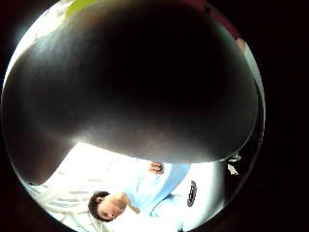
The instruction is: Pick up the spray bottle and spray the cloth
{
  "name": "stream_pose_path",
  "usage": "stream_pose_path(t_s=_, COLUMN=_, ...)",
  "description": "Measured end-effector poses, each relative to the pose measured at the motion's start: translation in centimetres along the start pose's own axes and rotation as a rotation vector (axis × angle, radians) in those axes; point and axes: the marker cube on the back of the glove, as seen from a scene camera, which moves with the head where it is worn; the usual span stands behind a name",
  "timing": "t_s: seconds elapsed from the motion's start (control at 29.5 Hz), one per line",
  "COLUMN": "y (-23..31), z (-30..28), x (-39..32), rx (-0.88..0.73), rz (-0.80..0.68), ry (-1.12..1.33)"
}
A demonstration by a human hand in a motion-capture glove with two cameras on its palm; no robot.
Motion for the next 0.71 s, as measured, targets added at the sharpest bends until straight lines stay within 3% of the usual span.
stream_pose_path(t_s=0.37, y=0.6, z=0.0, x=-0.9, rx=0.035, rz=-0.061, ry=-0.090)
stream_pose_path(t_s=0.71, y=3.3, z=1.0, x=-6.0, rx=0.181, rz=-0.319, ry=-0.237)
